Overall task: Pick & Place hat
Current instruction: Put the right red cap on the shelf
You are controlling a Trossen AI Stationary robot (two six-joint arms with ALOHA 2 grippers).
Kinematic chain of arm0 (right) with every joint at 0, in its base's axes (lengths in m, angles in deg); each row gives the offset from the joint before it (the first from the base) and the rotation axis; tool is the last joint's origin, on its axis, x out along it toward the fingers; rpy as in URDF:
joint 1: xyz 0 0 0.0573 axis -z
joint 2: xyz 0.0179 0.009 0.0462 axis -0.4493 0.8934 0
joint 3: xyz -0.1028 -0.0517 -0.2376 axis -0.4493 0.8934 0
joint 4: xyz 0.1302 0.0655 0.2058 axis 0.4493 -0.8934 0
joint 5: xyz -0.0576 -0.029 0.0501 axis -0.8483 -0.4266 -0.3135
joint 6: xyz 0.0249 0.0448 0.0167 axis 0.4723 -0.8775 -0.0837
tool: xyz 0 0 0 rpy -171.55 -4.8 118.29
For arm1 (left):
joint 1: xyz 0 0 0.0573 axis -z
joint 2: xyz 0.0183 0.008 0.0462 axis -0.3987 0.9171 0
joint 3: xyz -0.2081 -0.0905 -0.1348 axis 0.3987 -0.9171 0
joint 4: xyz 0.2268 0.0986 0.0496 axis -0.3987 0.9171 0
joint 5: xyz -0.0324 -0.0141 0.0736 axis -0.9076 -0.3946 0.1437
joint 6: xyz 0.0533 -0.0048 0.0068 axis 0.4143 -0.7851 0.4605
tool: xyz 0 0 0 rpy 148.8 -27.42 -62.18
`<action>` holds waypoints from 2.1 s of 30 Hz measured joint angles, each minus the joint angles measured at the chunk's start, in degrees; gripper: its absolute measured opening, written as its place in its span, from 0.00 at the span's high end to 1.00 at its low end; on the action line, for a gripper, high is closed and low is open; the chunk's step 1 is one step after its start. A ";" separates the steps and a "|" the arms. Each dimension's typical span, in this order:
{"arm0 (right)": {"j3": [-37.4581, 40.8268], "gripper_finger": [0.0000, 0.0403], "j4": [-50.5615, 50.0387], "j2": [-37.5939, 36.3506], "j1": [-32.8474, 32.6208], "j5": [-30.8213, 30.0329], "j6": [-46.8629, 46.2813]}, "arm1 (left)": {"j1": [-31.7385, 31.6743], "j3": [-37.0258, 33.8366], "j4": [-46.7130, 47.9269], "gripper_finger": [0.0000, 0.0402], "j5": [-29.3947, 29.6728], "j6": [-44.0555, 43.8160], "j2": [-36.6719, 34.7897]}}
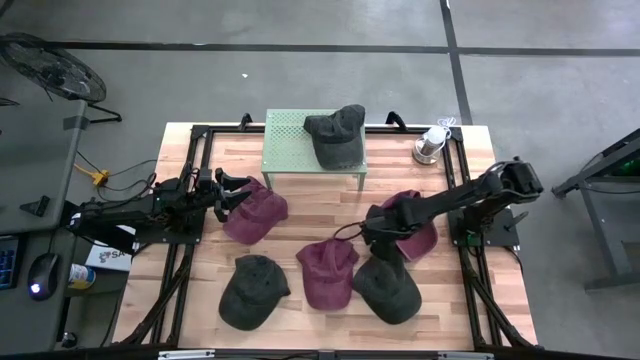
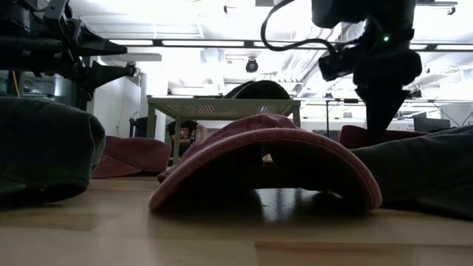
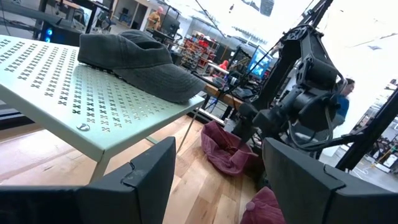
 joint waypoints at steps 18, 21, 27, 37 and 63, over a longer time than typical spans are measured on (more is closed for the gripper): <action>0.00 0.66 0.35 2.00 0.48 -0.89 0.10 | 0.00 0.00 -0.01 0.41 0.00 0.00 -0.01; 0.00 0.75 0.33 2.00 0.48 -0.85 0.10 | 0.00 0.00 -0.02 0.41 0.00 -0.01 -0.01; 0.00 0.96 0.32 2.00 0.46 -0.90 0.41 | 0.00 0.00 0.00 0.41 0.00 0.00 -0.01; 0.00 0.98 -0.05 1.36 -1.01 -5.82 1.36 | 0.00 0.00 0.00 0.41 0.00 -0.01 0.01; -0.02 0.99 14.56 -21.55 -15.67 -27.95 14.29 | 0.00 0.00 0.00 0.41 0.00 -0.01 -0.01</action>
